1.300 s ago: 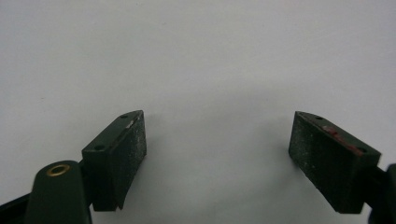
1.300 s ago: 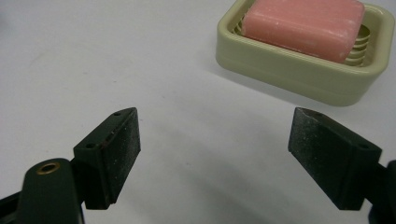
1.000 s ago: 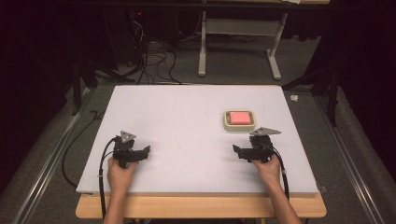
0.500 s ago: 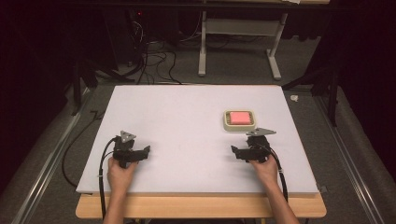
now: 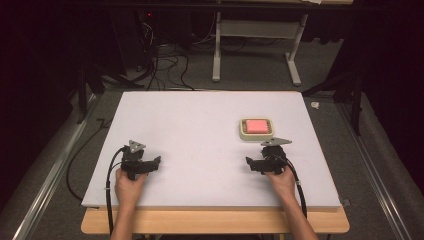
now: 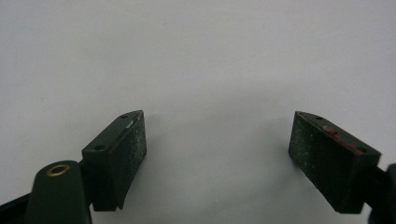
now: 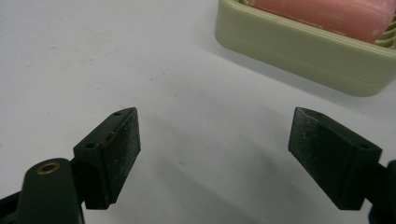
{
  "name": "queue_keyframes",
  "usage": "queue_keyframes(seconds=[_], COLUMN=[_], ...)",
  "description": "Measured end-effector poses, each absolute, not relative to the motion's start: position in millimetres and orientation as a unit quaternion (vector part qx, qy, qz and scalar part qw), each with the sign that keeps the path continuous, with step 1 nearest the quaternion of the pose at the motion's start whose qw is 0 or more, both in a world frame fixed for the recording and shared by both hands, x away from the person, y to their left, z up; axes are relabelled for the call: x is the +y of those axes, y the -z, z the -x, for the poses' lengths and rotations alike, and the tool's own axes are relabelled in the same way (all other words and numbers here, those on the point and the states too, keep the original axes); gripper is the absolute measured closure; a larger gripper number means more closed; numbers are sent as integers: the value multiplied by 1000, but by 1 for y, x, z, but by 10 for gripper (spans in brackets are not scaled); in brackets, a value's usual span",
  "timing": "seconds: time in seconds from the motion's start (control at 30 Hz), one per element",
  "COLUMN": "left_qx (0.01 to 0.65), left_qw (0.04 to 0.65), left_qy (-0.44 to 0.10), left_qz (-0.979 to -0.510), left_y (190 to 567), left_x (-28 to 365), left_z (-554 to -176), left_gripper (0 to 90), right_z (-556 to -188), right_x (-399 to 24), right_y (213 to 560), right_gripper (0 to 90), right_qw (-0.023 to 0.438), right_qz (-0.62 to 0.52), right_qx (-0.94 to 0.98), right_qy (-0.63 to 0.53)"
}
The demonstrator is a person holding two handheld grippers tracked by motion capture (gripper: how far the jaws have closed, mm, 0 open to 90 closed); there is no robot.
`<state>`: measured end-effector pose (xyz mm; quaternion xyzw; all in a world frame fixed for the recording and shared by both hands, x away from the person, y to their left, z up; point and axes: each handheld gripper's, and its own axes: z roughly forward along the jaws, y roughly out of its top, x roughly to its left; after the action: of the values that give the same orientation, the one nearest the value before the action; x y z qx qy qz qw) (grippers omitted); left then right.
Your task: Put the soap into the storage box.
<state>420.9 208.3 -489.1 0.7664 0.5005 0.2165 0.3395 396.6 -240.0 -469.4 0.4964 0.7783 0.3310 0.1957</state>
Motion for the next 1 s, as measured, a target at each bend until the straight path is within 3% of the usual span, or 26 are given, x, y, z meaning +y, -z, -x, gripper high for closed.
queue_keyframes(seconds=[1.0], left_qx=[501], left_qw=[339], left_qy=[-216], left_qz=[-766], left_y=[489], left_x=[208], left_z=[-421], left_gripper=[197], right_z=[-400], right_x=[-235], right_y=[477], right_gripper=[174], right_qw=[192], right_qz=[-494], right_qx=[787], right_qy=[-317])
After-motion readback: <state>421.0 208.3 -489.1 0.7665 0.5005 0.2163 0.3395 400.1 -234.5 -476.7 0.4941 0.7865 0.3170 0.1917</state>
